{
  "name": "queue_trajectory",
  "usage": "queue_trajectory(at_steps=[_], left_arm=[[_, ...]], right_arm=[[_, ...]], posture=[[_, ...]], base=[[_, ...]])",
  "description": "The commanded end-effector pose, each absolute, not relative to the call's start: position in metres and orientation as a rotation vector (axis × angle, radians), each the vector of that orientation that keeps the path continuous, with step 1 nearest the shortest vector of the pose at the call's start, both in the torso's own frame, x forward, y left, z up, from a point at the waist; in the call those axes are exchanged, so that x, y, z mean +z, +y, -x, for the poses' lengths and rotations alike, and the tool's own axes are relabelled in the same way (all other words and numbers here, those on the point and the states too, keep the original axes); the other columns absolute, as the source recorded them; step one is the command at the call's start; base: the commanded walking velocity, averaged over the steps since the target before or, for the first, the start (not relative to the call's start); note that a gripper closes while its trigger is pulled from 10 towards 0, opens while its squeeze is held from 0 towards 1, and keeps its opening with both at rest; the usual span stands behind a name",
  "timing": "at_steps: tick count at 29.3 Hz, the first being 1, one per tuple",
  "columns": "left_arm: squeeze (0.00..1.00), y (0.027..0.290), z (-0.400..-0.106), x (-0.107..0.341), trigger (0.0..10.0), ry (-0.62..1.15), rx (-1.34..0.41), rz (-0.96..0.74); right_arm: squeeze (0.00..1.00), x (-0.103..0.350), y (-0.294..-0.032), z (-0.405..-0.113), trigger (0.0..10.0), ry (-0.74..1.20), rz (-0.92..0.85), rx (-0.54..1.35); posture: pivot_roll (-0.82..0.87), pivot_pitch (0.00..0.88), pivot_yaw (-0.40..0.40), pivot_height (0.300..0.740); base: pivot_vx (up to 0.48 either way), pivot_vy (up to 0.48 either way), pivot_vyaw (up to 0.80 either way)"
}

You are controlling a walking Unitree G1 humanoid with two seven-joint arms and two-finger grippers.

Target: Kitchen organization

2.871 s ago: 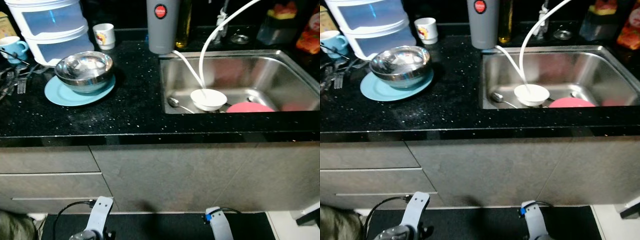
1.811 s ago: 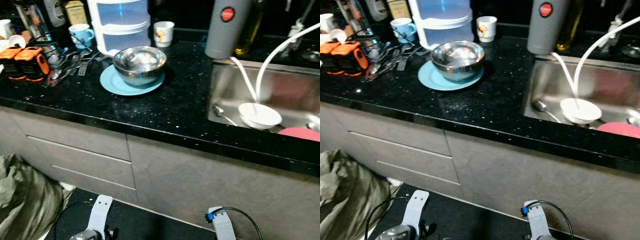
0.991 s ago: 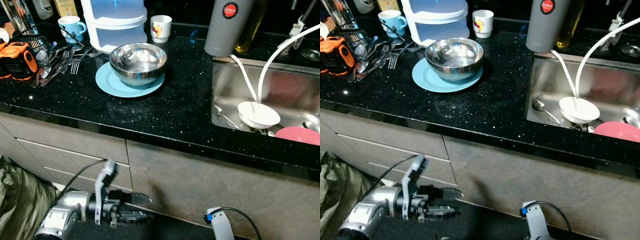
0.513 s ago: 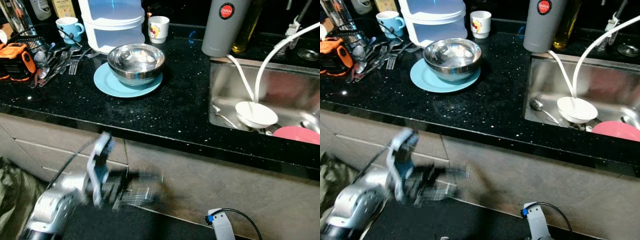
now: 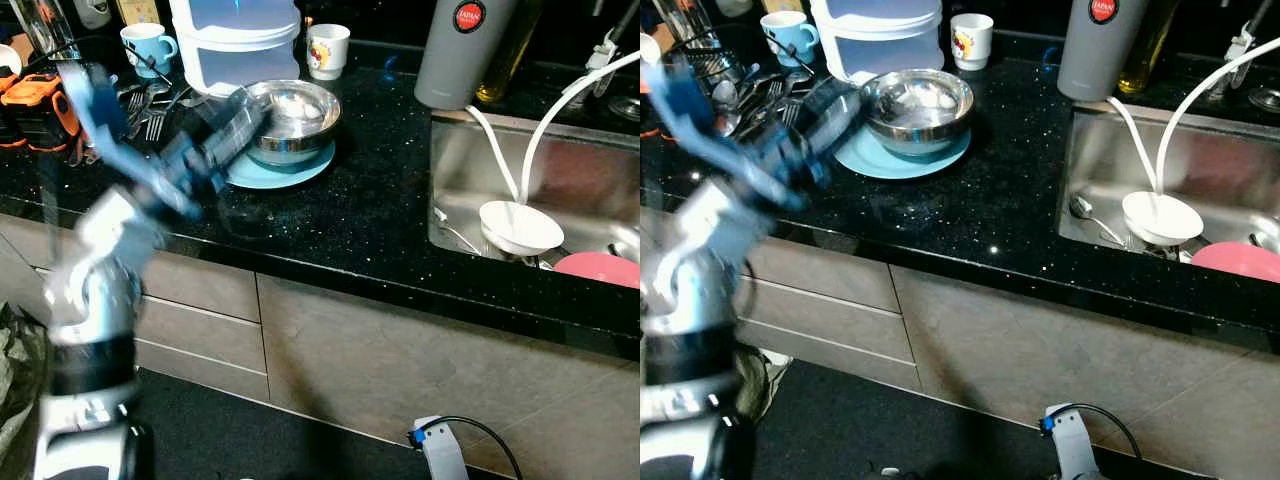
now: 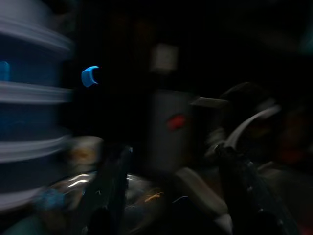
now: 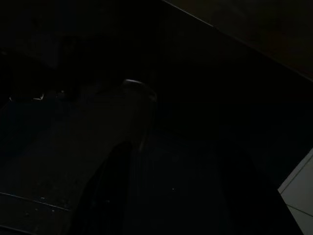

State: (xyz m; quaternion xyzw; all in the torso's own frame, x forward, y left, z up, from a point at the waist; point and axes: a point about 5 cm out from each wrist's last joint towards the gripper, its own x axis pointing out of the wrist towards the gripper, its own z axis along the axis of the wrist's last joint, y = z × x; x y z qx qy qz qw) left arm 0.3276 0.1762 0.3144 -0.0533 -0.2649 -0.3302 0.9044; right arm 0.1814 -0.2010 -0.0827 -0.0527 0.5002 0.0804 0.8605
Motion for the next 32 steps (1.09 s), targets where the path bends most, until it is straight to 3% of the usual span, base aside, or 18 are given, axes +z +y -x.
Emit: queue_trajectory(at_steps=[1, 9, 10, 19, 23, 32], left_arm=[[1.00, 0.181, -0.336, 0.308, 10.0, -0.498, -0.602, 0.021], [1.00, 0.189, -0.354, 0.325, 10.0, -0.512, -0.518, -0.200], [0.00, 0.182, -0.363, 0.329, 10.0, -0.497, -0.563, -0.306], [0.00, 0.163, -0.379, 0.333, 10.0, -0.478, -0.697, -0.512], [0.00, 0.152, -0.385, 0.326, 10.0, -0.408, -0.836, -0.602], [0.00, 0.150, -0.391, 0.311, 10.0, -0.267, -0.966, -0.708]], right_arm=[[0.00, -0.085, -0.203, -0.175, 10.0, 1.075, 0.116, 0.170], [0.00, -0.085, -0.204, -0.175, 10.0, 1.077, 0.120, 0.171], [0.00, -0.085, -0.205, -0.175, 10.0, 1.078, 0.121, 0.169], [0.00, -0.087, -0.208, -0.170, 10.0, 1.088, 0.129, 0.167], [0.00, -0.089, -0.212, -0.164, 10.0, 1.102, 0.135, 0.166], [0.00, -0.091, -0.214, -0.158, 10.0, 1.114, 0.138, 0.163]], posture=[[0.05, 0.145, 0.002, 0.740], [0.04, 0.156, 0.003, 0.740], [0.03, 0.166, 0.005, 0.740], [0.01, 0.183, 0.002, 0.740], [-0.01, 0.193, 0.004, 0.740], [-0.02, 0.209, 0.006, 0.740]], base=[[0.000, 0.000, 0.00], [0.000, 0.000, 0.00], [0.000, 0.000, 0.00], [0.000, 0.000, 0.00], [0.000, 0.000, 0.00], [0.000, 0.000, 0.00]])
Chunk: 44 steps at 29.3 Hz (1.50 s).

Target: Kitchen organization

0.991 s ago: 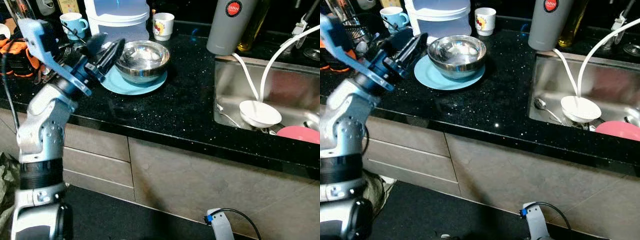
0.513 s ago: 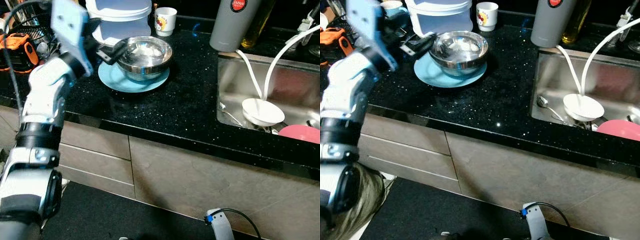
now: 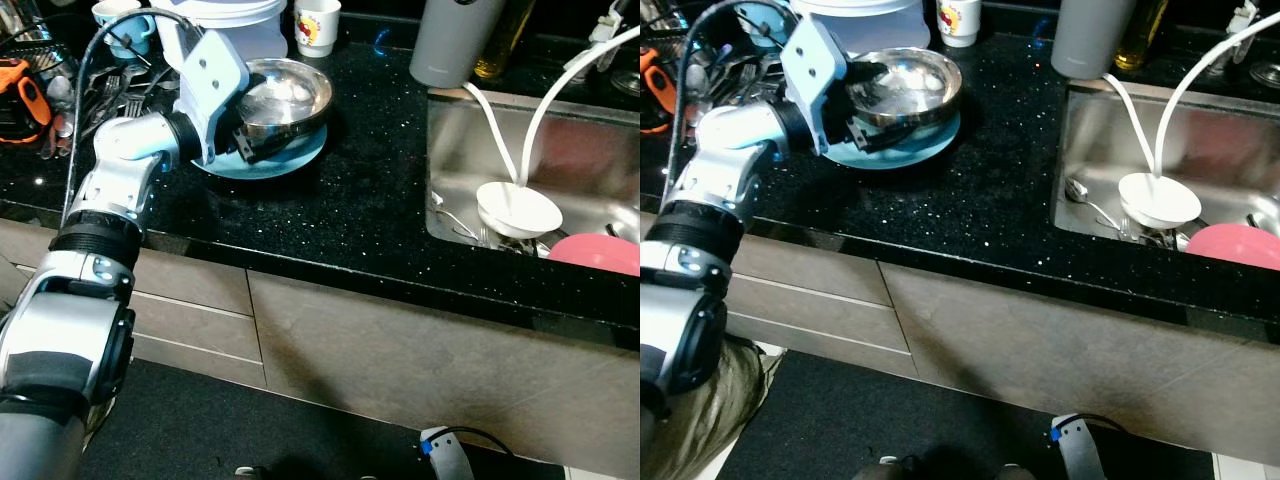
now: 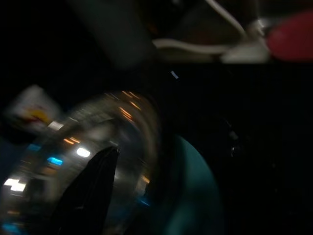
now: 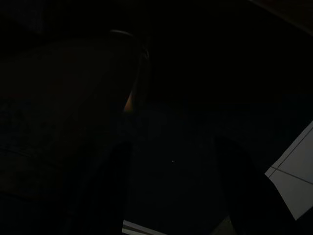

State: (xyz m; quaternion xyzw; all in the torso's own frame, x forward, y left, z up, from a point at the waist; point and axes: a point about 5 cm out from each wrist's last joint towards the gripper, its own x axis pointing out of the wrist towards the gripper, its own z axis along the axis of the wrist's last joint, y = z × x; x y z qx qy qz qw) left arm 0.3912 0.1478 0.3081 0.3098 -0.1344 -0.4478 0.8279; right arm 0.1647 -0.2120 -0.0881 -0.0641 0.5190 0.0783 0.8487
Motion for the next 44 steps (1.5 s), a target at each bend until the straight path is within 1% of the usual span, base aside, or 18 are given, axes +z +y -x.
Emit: queue_trajectory(at_steps=[1, 5, 6, 7, 8, 10, 25, 32, 34, 35, 36, 37, 38, 39, 41, 42, 43, 44], left_arm=[[0.00, 0.151, -0.390, 0.305, 10.0, -0.210, -1.012, -0.738], [0.00, 0.153, -0.391, 0.300, 10.0, -0.151, -1.037, -0.759], [0.00, 0.154, -0.391, 0.299, 9.1, -0.122, -1.045, -0.771], [0.00, 0.156, -0.391, 0.298, 7.6, -0.100, -1.053, -0.779], [0.00, 0.156, -0.391, 0.297, 4.2, -0.084, -1.062, -0.789], [0.00, 0.156, -0.391, 0.298, 0.0, -0.074, -1.071, -0.803], [0.00, 0.155, -0.392, 0.311, 0.0, -0.110, -1.051, -0.866], [0.00, 0.153, -0.391, 0.328, 0.0, -0.206, -1.023, -0.819], [0.00, 0.153, -0.391, 0.328, 0.0, -0.206, -1.023, -0.819], [0.00, 0.154, -0.390, 0.341, 0.0, -0.278, -0.995, -0.755], [0.00, 0.154, -0.390, 0.341, 0.0, -0.278, -0.995, -0.755], [0.00, 0.156, -0.387, 0.359, 0.0, -0.372, -0.962, -0.667], [0.00, 0.156, -0.385, 0.370, 0.0, -0.428, -0.945, -0.617], [0.00, 0.156, -0.385, 0.370, 0.0, -0.428, -0.945, -0.617], [0.00, 0.159, -0.378, 0.398, 0.0, -0.568, -0.916, -0.487], [0.00, 0.162, -0.370, 0.418, 0.0, -0.676, -0.905, -0.383], [0.00, 0.162, -0.370, 0.418, 0.0, -0.676, -0.905, -0.383], [0.00, 0.164, -0.365, 0.429, 0.0, -0.744, -0.901, -0.316]], right_arm=[[0.00, -0.091, -0.214, -0.157, 10.0, 1.116, 0.138, 0.162], [0.00, -0.091, -0.214, -0.156, 10.0, 1.116, 0.138, 0.161], [0.00, -0.091, -0.214, -0.156, 10.0, 1.116, 0.138, 0.161], [0.00, -0.091, -0.214, -0.156, 10.0, 1.116, 0.138, 0.160], [0.00, -0.091, -0.214, -0.156, 10.0, 1.116, 0.139, 0.159], [0.00, -0.091, -0.213, -0.156, 10.0, 1.115, 0.141, 0.157], [0.00, -0.091, -0.212, -0.158, 10.0, 1.106, 0.155, 0.149], [0.00, -0.091, -0.212, -0.159, 10.0, 1.102, 0.158, 0.146], [0.00, -0.091, -0.212, -0.159, 10.0, 1.102, 0.158, 0.146], [0.00, -0.091, -0.211, -0.159, 10.0, 1.100, 0.156, 0.144], [0.00, -0.091, -0.211, -0.159, 10.0, 1.100, 0.156, 0.144], [0.00, -0.091, -0.211, -0.160, 10.0, 1.098, 0.155, 0.143], [0.00, -0.091, -0.211, -0.160, 10.0, 1.098, 0.153, 0.142], [0.00, -0.091, -0.211, -0.160, 10.0, 1.098, 0.153, 0.142], [0.00, -0.091, -0.210, -0.160, 10.0, 1.096, 0.151, 0.141], [0.00, -0.090, -0.210, -0.161, 10.0, 1.095, 0.150, 0.140], [0.00, -0.090, -0.210, -0.161, 10.0, 1.095, 0.150, 0.140], [0.00, -0.090, -0.210, -0.161, 10.0, 1.094, 0.149, 0.139]], posture=[[-0.02, 0.214, 0.007, 0.740], [-0.02, 0.218, 0.009, 0.740], [-0.02, 0.219, 0.011, 0.740], [-0.02, 0.219, 0.012, 0.740], [-0.02, 0.219, 0.012, 0.740], [-0.02, 0.220, 0.013, 0.740], [-0.01, 0.218, 0.020, 0.740], [-0.01, 0.218, 0.025, 0.740], [-0.01, 0.218, 0.025, 0.740], [-0.01, 0.217, 0.028, 0.740], [-0.01, 0.217, 0.028, 0.740], [0.00, 0.215, 0.028, 0.740], [0.00, 0.215, 0.029, 0.740], [0.00, 0.215, 0.029, 0.740], [0.00, 0.211, 0.029, 0.740], [0.00, 0.209, 0.029, 0.740], [0.00, 0.209, 0.029, 0.740], [0.00, 0.209, 0.029, 0.740]], base=[[0.000, 0.000, 0.00], [0.000, 0.000, 0.00], [0.000, 0.000, 0.00], [0.000, 0.000, 0.00], [0.000, 0.000, 0.00], [0.000, 0.000, 0.00], [0.000, 0.000, 0.00], [0.000, 0.000, 0.00], [0.000, 0.000, 0.00], [0.000, 0.000, 0.00], [0.000, 0.000, 0.00], [0.000, 0.000, 0.00], [0.000, 0.000, 0.00], [0.000, 0.000, 0.00], [0.000, 0.000, 0.00], [0.000, 0.000, 0.00], [0.000, 0.000, 0.00], [0.000, 0.000, 0.00]])
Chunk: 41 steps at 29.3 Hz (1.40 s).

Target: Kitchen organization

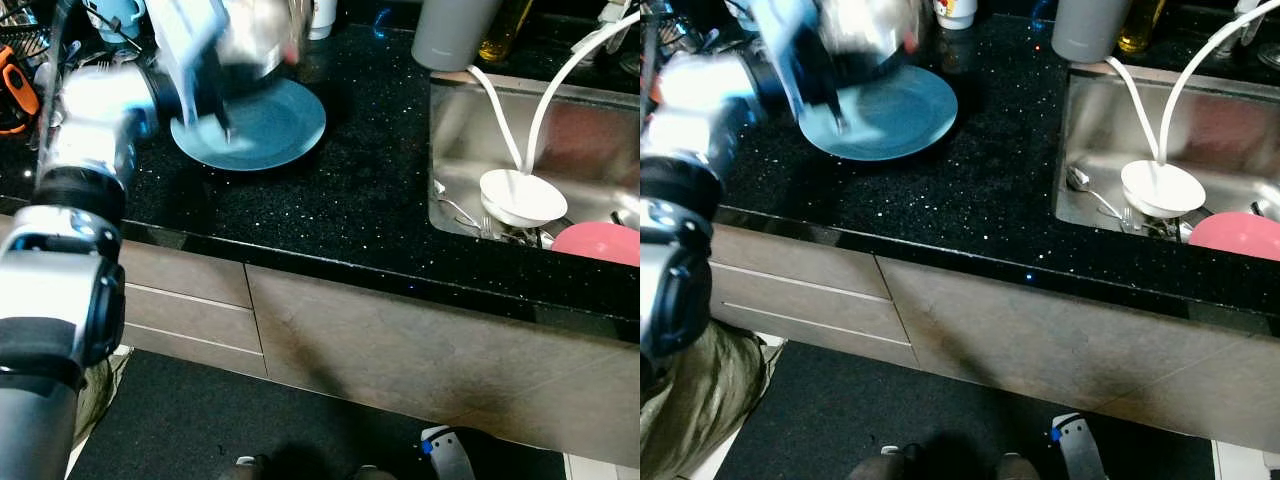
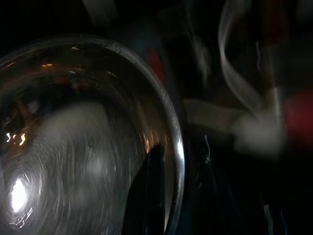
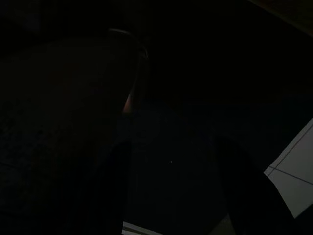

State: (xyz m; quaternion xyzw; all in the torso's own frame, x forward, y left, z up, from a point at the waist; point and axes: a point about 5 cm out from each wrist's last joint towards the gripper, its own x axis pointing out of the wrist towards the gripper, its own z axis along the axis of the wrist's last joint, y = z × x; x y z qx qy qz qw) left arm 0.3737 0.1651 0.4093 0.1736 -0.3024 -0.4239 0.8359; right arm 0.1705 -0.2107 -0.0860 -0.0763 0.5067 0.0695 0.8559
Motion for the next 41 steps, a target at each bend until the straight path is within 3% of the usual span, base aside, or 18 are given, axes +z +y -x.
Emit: queue_trajectory(at_steps=[1, 4, 6, 8, 9, 10, 11, 19, 23, 30, 35, 36, 38, 40, 41], left_arm=[[0.00, 0.164, -0.365, 0.429, 0.0, -0.744, -0.901, -0.316], [0.00, 0.172, -0.339, 0.461, 0.0, -0.970, -0.970, 0.069], [0.00, 0.170, -0.329, 0.463, 0.0, -1.020, -1.069, 0.289], [0.00, 0.169, -0.327, 0.462, 0.0, -1.023, -1.092, 0.339], [0.00, 0.166, -0.326, 0.456, 4.3, -1.021, -1.109, 0.412], [0.00, 0.166, -0.326, 0.456, 4.3, -1.021, -1.109, 0.412], [0.00, 0.160, -0.326, 0.446, 10.0, -1.000, -1.107, 0.461], [0.00, 0.148, -0.332, 0.405, 10.0, -0.856, -0.999, 0.642], [0.00, 0.144, -0.333, 0.397, 10.0, -0.797, -0.987, 0.621], [0.00, 0.112, -0.331, 0.381, 10.0, -0.683, -1.000, 0.372], [0.00, 0.093, -0.320, 0.363, 10.0, -0.606, -1.125, 0.222], [0.00, 0.086, -0.319, 0.351, 10.0, -0.562, -1.150, 0.105], [0.00, 0.086, -0.319, 0.351, 10.0, -0.562, -1.150, 0.105], [0.00, 0.082, -0.332, 0.335, 10.0, -0.499, -1.060, -0.078], [0.00, 0.082, -0.332, 0.335, 10.0, -0.499, -1.060, -0.078]], right_arm=[[0.00, -0.090, -0.210, -0.161, 10.0, 1.094, 0.149, 0.139], [0.00, -0.090, -0.208, -0.163, 10.0, 1.088, 0.137, 0.133], [0.00, -0.090, -0.207, -0.164, 10.0, 1.087, 0.134, 0.133], [0.00, -0.090, -0.207, -0.164, 10.0, 1.087, 0.134, 0.133], [0.00, -0.090, -0.207, -0.165, 10.0, 1.087, 0.133, 0.134], [0.00, -0.090, -0.207, -0.165, 10.0, 1.087, 0.133, 0.134], [0.00, -0.089, -0.206, -0.165, 10.0, 1.087, 0.131, 0.135], [0.00, -0.089, -0.201, -0.169, 10.0, 1.083, 0.125, 0.141], [0.00, -0.088, -0.200, -0.170, 10.0, 1.080, 0.123, 0.143], [0.00, -0.088, -0.199, -0.172, 10.0, 1.074, 0.121, 0.138], [0.00, -0.088, -0.199, -0.172, 10.0, 1.072, 0.120, 0.135], [0.00, -0.088, -0.200, -0.172, 10.0, 1.071, 0.122, 0.134], [0.00, -0.088, -0.200, -0.172, 10.0, 1.071, 0.122, 0.134], [0.00, -0.087, -0.200, -0.173, 10.0, 1.060, 0.120, 0.126], [0.00, -0.087, -0.200, -0.173, 10.0, 1.060, 0.120, 0.126]], posture=[[0.00, 0.209, 0.029, 0.740], [0.01, 0.199, 0.032, 0.740], [0.01, 0.194, 0.034, 0.740], [0.01, 0.194, 0.034, 0.740], [0.01, 0.190, 0.035, 0.740], [0.01, 0.190, 0.035, 0.740], [0.02, 0.186, 0.034, 0.740], [0.03, 0.168, 0.039, 0.740], [0.03, 0.160, 0.045, 0.740], [0.03, 0.150, 0.049, 0.740], [0.03, 0.148, 0.051, 0.740], [0.03, 0.147, 0.051, 0.740], [0.03, 0.147, 0.051, 0.740], [0.03, 0.143, 0.051, 0.740], [0.03, 0.143, 0.051, 0.740]], base=[[0.000, 0.000, 0.00], [0.000, 0.000, 0.00], [0.000, 0.000, -0.80], [0.000, 0.000, -0.80], [0.000, 0.000, -0.80], [0.000, 0.000, -0.80], [0.000, 0.000, -0.80], [0.000, 0.000, -0.80], [0.000, 0.000, -0.80], [0.000, 0.000, -0.80], [0.000, 0.000, -0.80], [0.000, 0.000, -0.80], [0.000, 0.000, -0.80], [0.000, 0.000, -0.40], [0.000, 0.000, 0.00]])
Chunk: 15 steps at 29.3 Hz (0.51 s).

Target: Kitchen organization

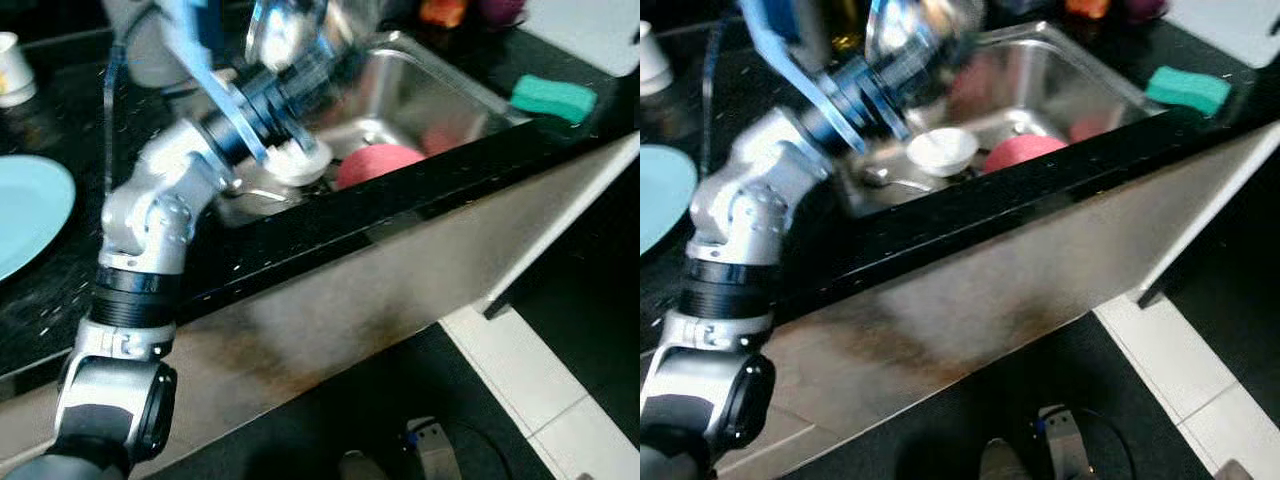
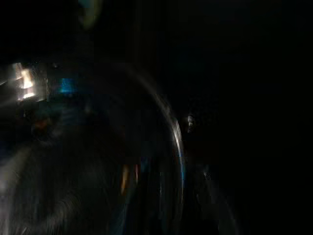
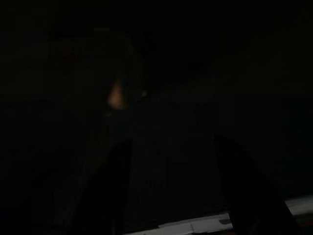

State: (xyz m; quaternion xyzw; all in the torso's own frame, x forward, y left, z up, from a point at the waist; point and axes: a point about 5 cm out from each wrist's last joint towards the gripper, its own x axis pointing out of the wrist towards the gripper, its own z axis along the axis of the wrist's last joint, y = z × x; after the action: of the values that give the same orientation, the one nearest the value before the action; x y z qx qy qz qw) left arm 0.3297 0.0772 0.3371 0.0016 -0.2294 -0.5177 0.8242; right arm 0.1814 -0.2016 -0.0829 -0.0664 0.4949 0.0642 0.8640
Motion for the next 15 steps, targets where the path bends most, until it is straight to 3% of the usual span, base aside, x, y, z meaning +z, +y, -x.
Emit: queue_trajectory(at_steps=[1, 3, 7, 10, 15], left_arm=[[0.00, 0.082, -0.337, 0.330, 10.0, -0.484, -1.014, -0.145], [0.00, 0.087, -0.350, 0.329, 10.0, -0.493, -0.902, -0.242], [0.00, 0.089, -0.354, 0.330, 10.0, -0.501, -0.864, -0.278], [0.00, 0.090, -0.364, 0.329, 10.0, -0.542, -0.785, -0.445], [0.00, 0.080, -0.368, 0.326, 10.0, -0.557, -0.836, -0.411]], right_arm=[[0.00, -0.087, -0.200, -0.173, 10.0, 1.056, 0.121, 0.125], [0.00, -0.087, -0.200, -0.173, 10.0, 1.056, 0.118, 0.124], [0.00, -0.087, -0.200, -0.172, 10.0, 1.057, 0.117, 0.123], [0.00, -0.088, -0.200, -0.171, 10.0, 1.059, 0.118, 0.124], [0.00, -0.089, -0.200, -0.170, 10.0, 1.059, 0.117, 0.118]], posture=[[0.03, 0.143, 0.051, 0.740], [0.03, 0.139, 0.051, 0.740], [0.03, 0.138, 0.051, 0.740], [0.01, 0.134, 0.056, 0.740], [0.00, 0.138, 0.063, 0.740]], base=[[0.000, 0.000, 0.00], [0.000, 0.000, 0.00], [0.000, 0.000, 0.00], [0.000, 0.000, 0.00], [0.000, 0.000, 0.00]])
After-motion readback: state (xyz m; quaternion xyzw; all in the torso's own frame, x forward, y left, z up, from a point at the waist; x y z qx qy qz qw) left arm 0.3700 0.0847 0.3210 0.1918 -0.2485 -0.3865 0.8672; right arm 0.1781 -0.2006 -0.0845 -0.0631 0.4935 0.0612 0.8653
